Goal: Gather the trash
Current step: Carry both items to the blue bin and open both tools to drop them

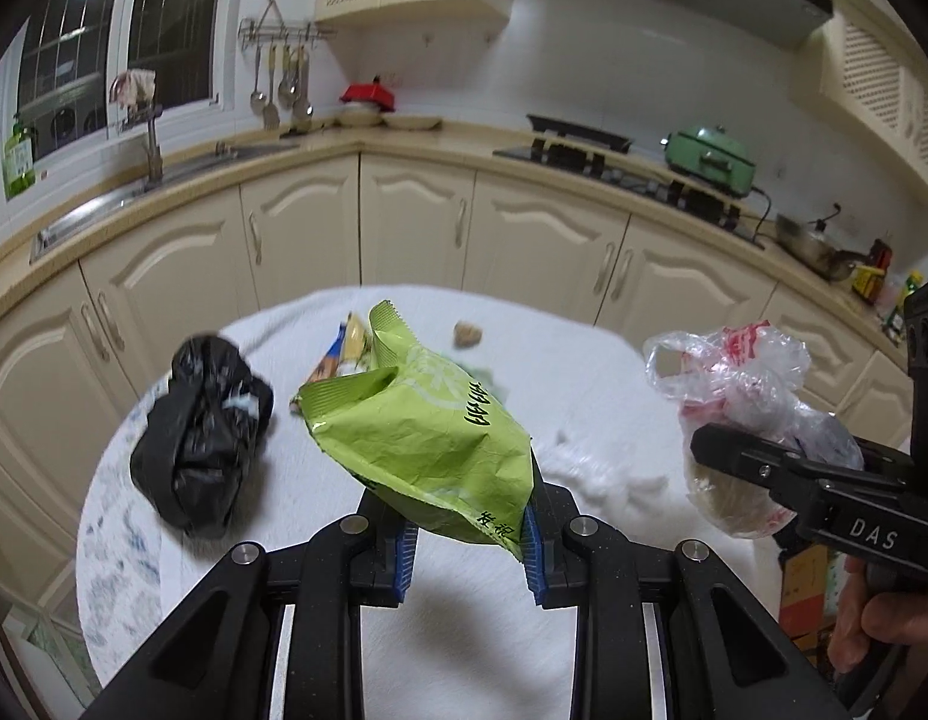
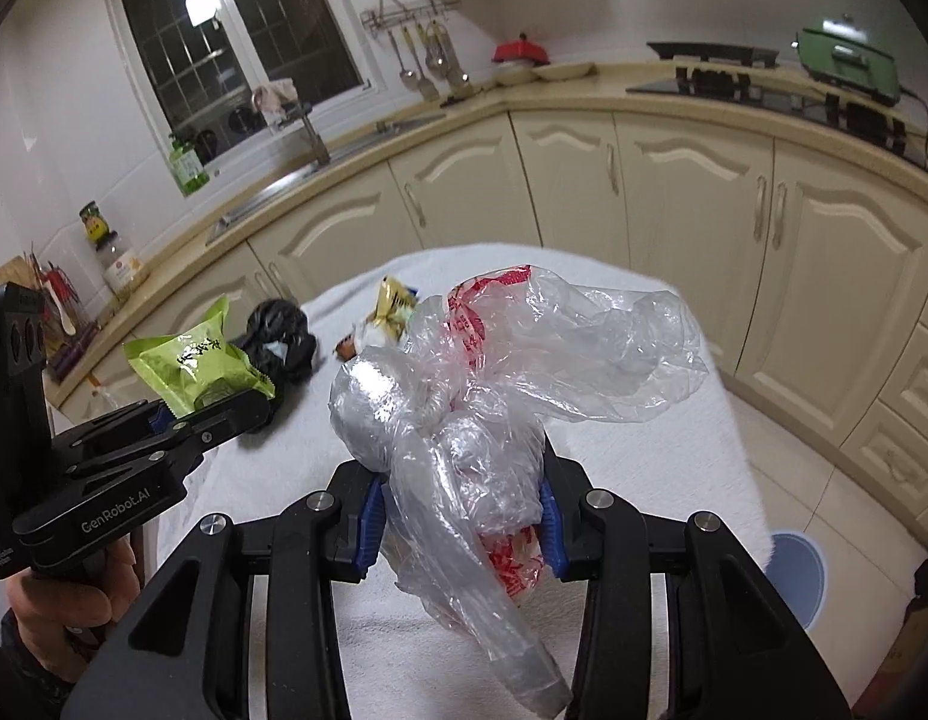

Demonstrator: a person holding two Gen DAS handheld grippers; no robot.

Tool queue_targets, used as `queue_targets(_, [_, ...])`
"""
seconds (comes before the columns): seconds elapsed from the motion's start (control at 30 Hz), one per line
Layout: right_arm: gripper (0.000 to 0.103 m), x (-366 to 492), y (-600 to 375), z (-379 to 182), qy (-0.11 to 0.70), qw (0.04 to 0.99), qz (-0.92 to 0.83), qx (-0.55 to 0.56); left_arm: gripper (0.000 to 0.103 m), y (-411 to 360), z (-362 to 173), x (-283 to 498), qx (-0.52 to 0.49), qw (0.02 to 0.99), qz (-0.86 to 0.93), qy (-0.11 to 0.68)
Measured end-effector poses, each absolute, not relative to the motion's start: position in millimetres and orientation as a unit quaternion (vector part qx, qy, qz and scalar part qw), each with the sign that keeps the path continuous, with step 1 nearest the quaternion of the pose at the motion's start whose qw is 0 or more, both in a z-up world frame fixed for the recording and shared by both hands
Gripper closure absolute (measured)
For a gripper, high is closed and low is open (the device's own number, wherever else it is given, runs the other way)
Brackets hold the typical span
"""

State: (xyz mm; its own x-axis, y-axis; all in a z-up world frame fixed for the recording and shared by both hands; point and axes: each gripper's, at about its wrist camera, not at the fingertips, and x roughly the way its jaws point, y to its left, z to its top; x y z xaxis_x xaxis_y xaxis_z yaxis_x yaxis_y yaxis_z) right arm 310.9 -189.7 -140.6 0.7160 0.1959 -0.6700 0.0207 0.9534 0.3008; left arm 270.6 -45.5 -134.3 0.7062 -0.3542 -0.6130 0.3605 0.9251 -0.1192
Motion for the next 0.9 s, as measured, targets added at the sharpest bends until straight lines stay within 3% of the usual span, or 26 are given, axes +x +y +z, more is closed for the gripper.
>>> queue_targets(0.53, [0.062, 259.1, -275.4, -95.9, 0.314, 0.933, -0.049, 0.170, 0.078, -98.0, -103.8, 238.6, 0.024, 0.923, -0.281, 0.262])
queue_targets(0.9, [0.062, 203.6, -359.5, -106.2, 0.312, 0.915, -0.160, 0.199, 0.078, -196.5, -133.1, 241.9, 0.062, 0.872, -0.395, 0.283])
